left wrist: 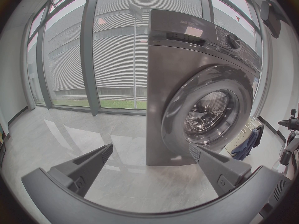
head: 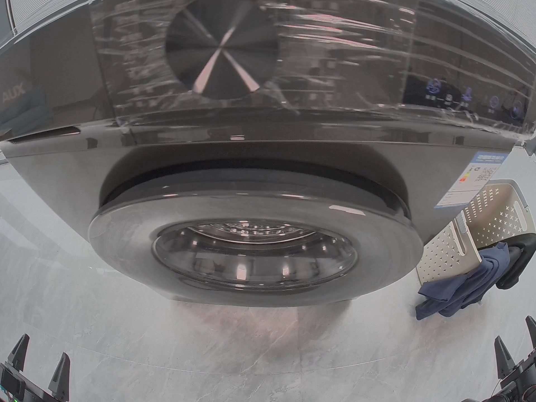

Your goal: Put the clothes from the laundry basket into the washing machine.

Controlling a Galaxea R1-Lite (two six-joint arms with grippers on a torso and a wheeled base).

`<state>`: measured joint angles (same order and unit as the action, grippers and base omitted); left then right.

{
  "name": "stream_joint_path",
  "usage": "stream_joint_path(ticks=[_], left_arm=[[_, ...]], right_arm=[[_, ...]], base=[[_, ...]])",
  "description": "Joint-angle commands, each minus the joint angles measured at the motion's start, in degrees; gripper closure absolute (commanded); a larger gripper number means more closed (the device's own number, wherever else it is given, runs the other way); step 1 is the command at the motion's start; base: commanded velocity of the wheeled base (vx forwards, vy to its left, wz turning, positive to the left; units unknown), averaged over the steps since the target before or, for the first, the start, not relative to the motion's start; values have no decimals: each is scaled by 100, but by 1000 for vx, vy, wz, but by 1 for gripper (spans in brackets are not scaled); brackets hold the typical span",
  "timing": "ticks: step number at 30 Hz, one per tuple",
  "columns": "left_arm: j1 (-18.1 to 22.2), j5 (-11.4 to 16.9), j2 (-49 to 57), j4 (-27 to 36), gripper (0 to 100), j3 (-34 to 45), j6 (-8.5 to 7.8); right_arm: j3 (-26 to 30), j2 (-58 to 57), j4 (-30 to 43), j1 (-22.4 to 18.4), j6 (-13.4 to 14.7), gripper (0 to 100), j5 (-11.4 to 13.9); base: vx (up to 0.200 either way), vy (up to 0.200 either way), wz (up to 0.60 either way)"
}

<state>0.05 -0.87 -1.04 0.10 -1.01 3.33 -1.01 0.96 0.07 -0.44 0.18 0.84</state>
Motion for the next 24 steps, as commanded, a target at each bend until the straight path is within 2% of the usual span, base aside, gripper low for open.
stream_joint_path(ticks=[1, 6, 24], left_arm=[[4, -1, 77, -1, 0, 92, 1], [4, -1, 77, -1, 0, 92, 1], [4, -10, 77, -1, 0, 92, 1]], right_arm=[[92, -96, 1, 0, -1, 0, 4], [92, -96, 1, 0, -1, 0, 4], [92, -96, 10, 9, -9, 0, 13]], base=[[0, 200, 0], [0, 200, 0], [0, 0, 0]])
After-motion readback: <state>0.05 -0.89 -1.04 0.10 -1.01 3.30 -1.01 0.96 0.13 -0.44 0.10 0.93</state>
